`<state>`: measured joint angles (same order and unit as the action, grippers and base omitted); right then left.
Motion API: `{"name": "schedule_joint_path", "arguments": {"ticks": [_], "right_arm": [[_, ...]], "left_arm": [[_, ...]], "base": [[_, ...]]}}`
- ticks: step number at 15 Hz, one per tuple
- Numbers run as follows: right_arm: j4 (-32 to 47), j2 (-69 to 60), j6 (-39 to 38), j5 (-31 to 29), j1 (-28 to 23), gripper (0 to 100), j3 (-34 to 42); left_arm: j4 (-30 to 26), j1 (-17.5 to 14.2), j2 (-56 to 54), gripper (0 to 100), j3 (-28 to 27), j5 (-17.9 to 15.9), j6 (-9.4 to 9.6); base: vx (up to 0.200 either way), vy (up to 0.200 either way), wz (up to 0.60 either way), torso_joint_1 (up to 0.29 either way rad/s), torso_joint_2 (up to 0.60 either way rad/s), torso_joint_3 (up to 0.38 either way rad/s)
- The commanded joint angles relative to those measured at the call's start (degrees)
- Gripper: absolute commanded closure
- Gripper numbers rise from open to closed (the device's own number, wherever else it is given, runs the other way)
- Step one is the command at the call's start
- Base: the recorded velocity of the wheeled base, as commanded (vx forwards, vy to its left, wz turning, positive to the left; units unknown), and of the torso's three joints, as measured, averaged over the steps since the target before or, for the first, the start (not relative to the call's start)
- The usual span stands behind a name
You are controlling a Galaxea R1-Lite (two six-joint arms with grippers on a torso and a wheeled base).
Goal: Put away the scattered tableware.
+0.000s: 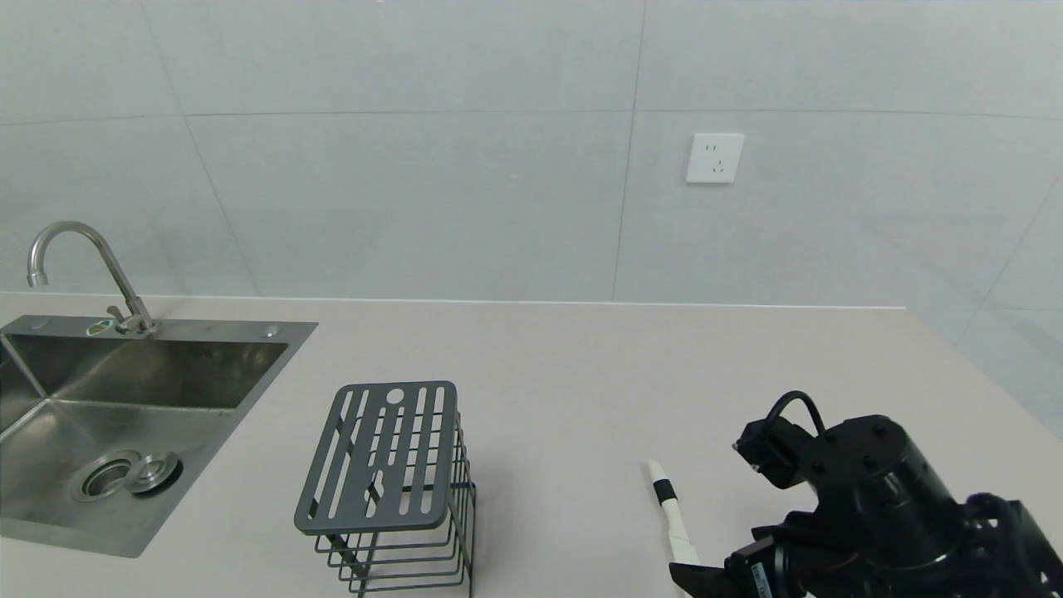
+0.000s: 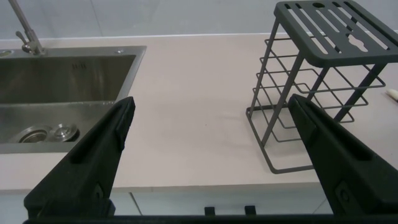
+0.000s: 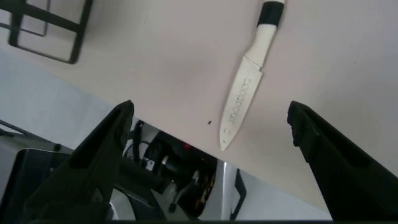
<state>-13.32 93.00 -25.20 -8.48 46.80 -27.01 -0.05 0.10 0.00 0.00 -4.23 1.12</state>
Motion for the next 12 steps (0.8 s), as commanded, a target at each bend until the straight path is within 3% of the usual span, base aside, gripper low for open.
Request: {"name": "schedule_joint_path", "arguments": {"ticks": [1,7,12], "right_arm": [[0.1,6.2,1.1,-4.0,1.6,0,-0.5],[0.1,11.7,0.6,-4.4,4.3,0,-1.3],[0.0,15.7,0.9,-6.4,0.1,0,-3.0]], "left_arm": [[0.0,0.0,0.0,0,0.0,0.0,0.02],[0.0,0.0,0.0,0,0.0,0.1,0.02],[0.0,0.0,0.0,0,0.0,0.1,0.02]], "base": [[0.000,0.000,0.00,0.000,0.00,0.000],[0.000,0.000,0.00,0.000,0.00,0.000],[0.000,0.000,0.00,0.000,0.00,0.000]]}}
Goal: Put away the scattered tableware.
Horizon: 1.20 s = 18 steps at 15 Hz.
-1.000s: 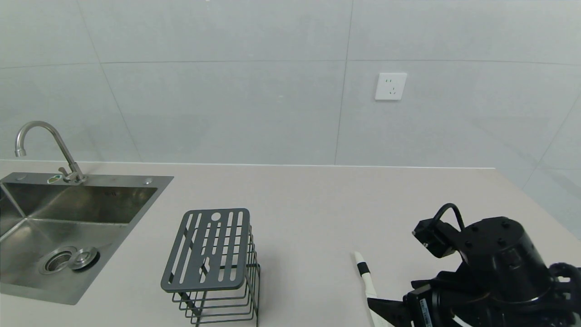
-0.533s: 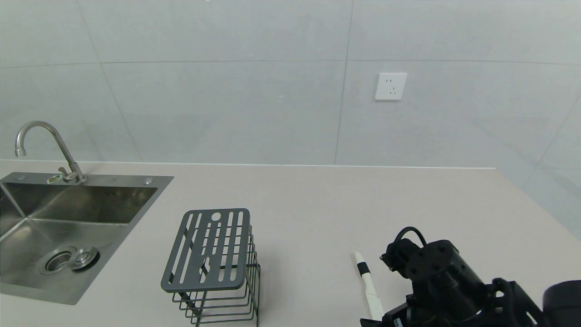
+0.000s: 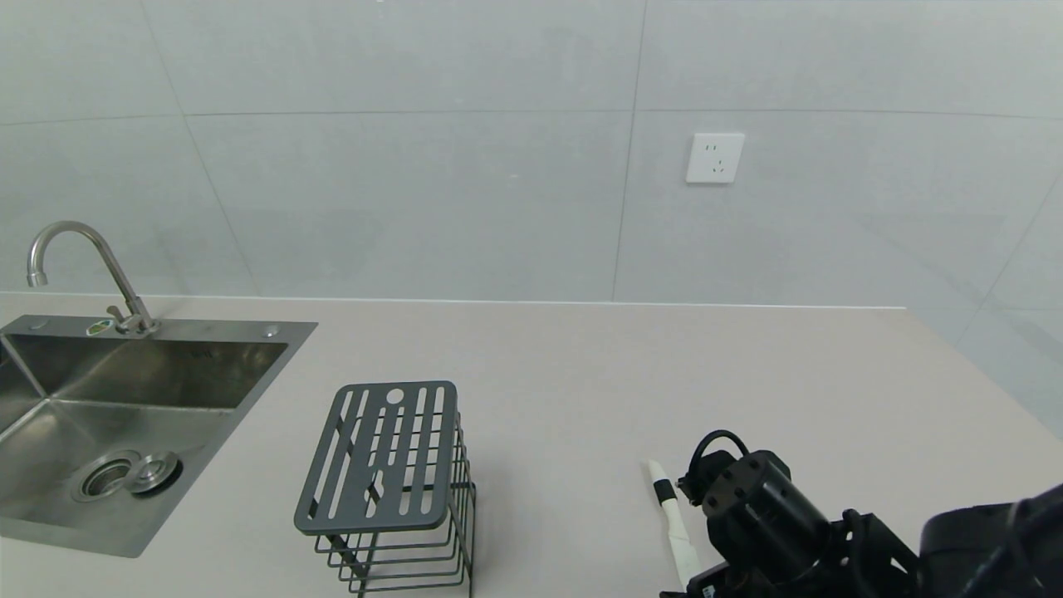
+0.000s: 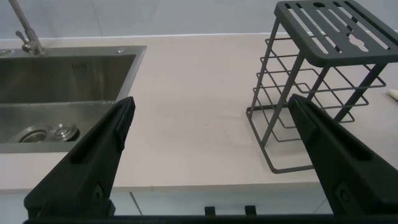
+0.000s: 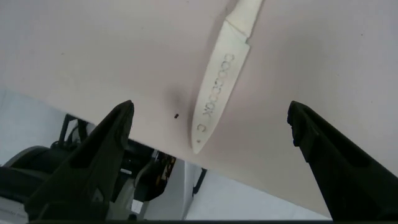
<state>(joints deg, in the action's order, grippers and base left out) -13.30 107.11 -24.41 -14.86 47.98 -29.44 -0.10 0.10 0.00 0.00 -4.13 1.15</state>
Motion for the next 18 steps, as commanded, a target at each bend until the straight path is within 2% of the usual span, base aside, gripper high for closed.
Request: {"name": "schedule_joint_path", "arguments": {"ticks": [1,6,8,15,18], "right_arm": [[-0.1,2.4,0.1,-0.1,-1.8,0,-1.4],[-0.1,7.9,-0.1,-0.3,-2.5,0,-5.6],[-0.2,9.3,-0.1,-1.8,-3.3,0,-6.0],[-0.2,11.6,-0.8,-1.1,-3.9,0,-8.9],[-0.1,11.5,-4.5,-1.0,-3.9,0,-8.8]], "left_arm": [[0.0,0.0,0.0,0,0.0,0.0,0.00],[0.0,0.0,0.0,0,0.0,0.0,0.00],[0.0,0.0,0.0,0,0.0,0.0,0.00],[0.0,0.0,0.0,0,0.0,0.0,0.00],[0.0,0.0,0.0,0,0.0,-0.1,0.00]], "base": [[0.000,0.000,0.00,0.000,0.00,0.000],[0.000,0.000,0.00,0.000,0.00,0.000],[0.000,0.000,0.00,0.000,0.00,0.000],[0.000,0.000,0.00,0.000,0.00,0.000],[0.000,0.000,0.00,0.000,0.00,0.000]]}}
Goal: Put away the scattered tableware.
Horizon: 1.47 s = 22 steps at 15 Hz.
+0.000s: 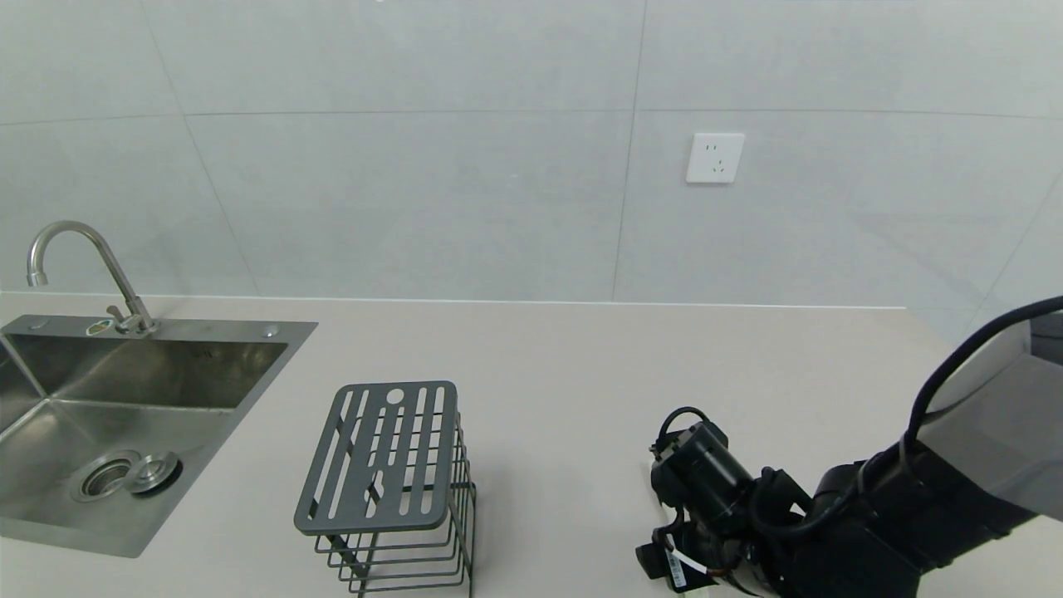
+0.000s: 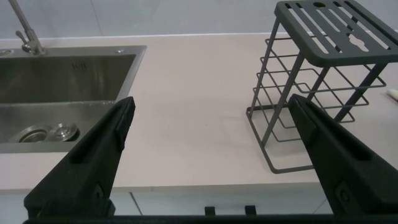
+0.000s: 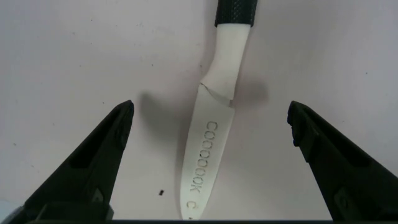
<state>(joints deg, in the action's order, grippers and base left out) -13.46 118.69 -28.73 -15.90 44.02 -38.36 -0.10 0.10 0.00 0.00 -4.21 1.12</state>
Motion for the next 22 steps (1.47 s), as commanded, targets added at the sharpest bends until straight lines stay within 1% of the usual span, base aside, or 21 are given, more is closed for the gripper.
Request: {"name": "schedule_joint_path", "arguments": {"ticks": [1,8,9,14,17,19,20,21,22], "right_arm": [[0.0,0.0,-0.2,-0.1,0.0,0,0.5],[-0.3,2.8,-0.3,-0.2,0.1,0,0.0],[-0.3,3.2,-0.3,-0.2,0.1,100,0.0],[-0.3,3.8,-0.4,0.9,0.3,100,1.4],[-1.0,2.2,-0.3,1.0,0.3,100,0.7],[-5.7,-2.1,0.4,1.1,0.1,100,0.5],[-6.3,-2.8,0.5,1.1,0.1,100,0.5],[-8.9,-5.5,2.1,1.2,0.1,100,1.1],[-9.7,-7.0,3.3,1.4,0.3,100,1.5]], "left_arm": [[0.0,0.0,0.0,0,0.0,0.0,0.02],[0.0,0.0,0.0,0,0.0,0.0,0.02],[0.0,0.0,0.0,0,0.0,0.0,0.02],[0.0,0.0,0.1,0,0.0,0.0,-0.07],[0.0,0.0,0.1,0,0.0,0.0,-0.07],[0.0,0.0,0.1,0,0.0,0.0,-0.07],[0.0,0.0,0.1,0,0.0,0.0,-0.07],[0.0,0.0,0.0,0,0.0,0.0,-0.07],[0.0,0.0,0.0,0,0.0,-0.1,-0.07]], "base": [[0.000,0.000,0.00,0.000,0.00,0.000],[0.000,0.000,0.00,0.000,0.00,0.000],[0.000,0.000,0.00,0.000,0.00,0.000],[0.000,0.000,0.00,0.000,0.00,0.000],[0.000,0.000,0.00,0.000,0.00,0.000],[0.000,0.000,0.00,0.000,0.00,0.000],[0.000,0.000,0.00,0.000,0.00,0.000],[0.000,0.000,0.00,0.000,0.00,0.000],[0.000,0.000,0.00,0.000,0.00,0.000]]}}
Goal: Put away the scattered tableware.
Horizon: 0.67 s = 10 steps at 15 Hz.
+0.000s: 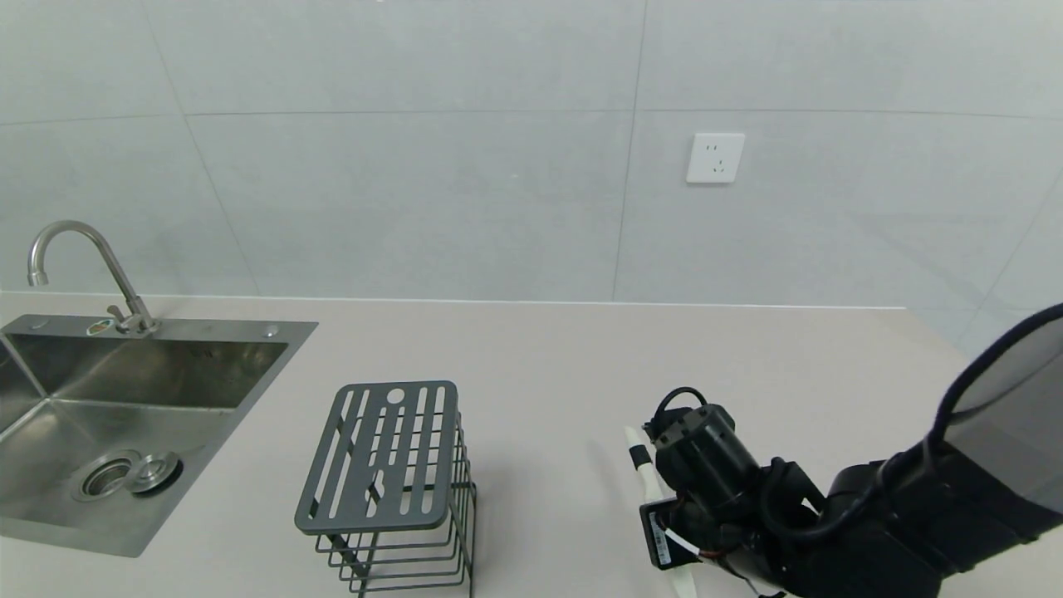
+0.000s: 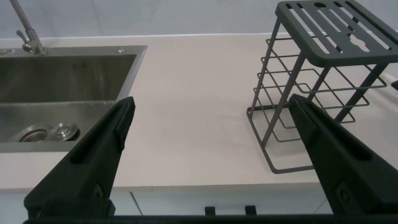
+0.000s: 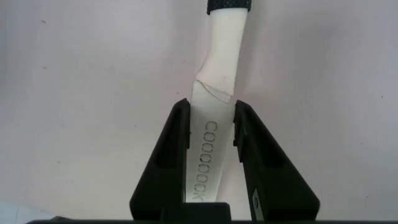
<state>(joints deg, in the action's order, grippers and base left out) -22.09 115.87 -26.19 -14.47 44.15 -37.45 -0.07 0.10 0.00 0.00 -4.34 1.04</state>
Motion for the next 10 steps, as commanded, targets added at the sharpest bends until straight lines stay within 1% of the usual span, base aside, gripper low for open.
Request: {"name": "schedule_joint_path", "arguments": {"ticks": [1,2,3,4,5,6,7,8,9,10], "right_arm": [[-2.2,-5.3,1.8,0.8,0.6,100,1.5],[-3.0,-6.1,2.5,1.0,1.0,100,1.9],[-5.6,-7.0,3.6,1.1,1.6,100,2.5],[-11.7,-7.4,5.0,3.1,2.3,100,4.1],[-20.3,-7.6,7.2,7.1,2.3,100,6.5],[-20.3,-7.6,7.2,7.1,2.3,100,6.5],[-35.5,-7.2,12.5,13.4,1.5,100,11.6],[-40.0,-7.0,14.1,15.8,0.9,100,13.6],[-42.4,-6.9,14.8,18.1,0.8,100,14.4],[-43.2,-6.8,15.3,19.4,0.5,100,14.5]], "left_arm": [[0.1,0.0,0.0,0,0.0,-0.1,0.02],[0.1,0.0,0.0,0,0.0,-0.1,0.02],[0.1,0.0,0.0,0,0.0,-0.1,0.02],[0.1,0.0,0.0,0,0.0,-0.1,0.02],[0.1,0.0,0.0,0,0.0,-0.2,-0.07],[0.1,0.0,0.0,0,0.0,-0.2,-0.07],[0.1,0.0,0.0,0,0.0,-0.2,-0.16],[0.1,0.0,0.0,0,0.0,-0.2,-0.07],[0.1,0.0,0.0,0,0.0,-0.2,-0.07],[0.2,0.0,0.0,0,0.0,-0.3,-0.07]], "base": [[0.000,0.000,0.00,0.000,0.00,0.000],[0.000,0.000,0.00,0.000,0.00,0.000],[0.000,0.000,0.00,0.000,0.00,0.000],[0.000,0.000,0.00,0.000,0.00,0.000],[0.000,0.000,0.00,0.000,0.00,0.000],[0.000,0.000,0.00,0.000,0.00,0.000],[0.000,0.000,0.00,0.000,0.00,0.000],[0.000,0.000,0.00,0.000,0.00,0.000],[0.000,0.000,0.00,0.000,0.00,0.000],[0.000,0.000,0.00,0.000,0.00,0.000]]}}
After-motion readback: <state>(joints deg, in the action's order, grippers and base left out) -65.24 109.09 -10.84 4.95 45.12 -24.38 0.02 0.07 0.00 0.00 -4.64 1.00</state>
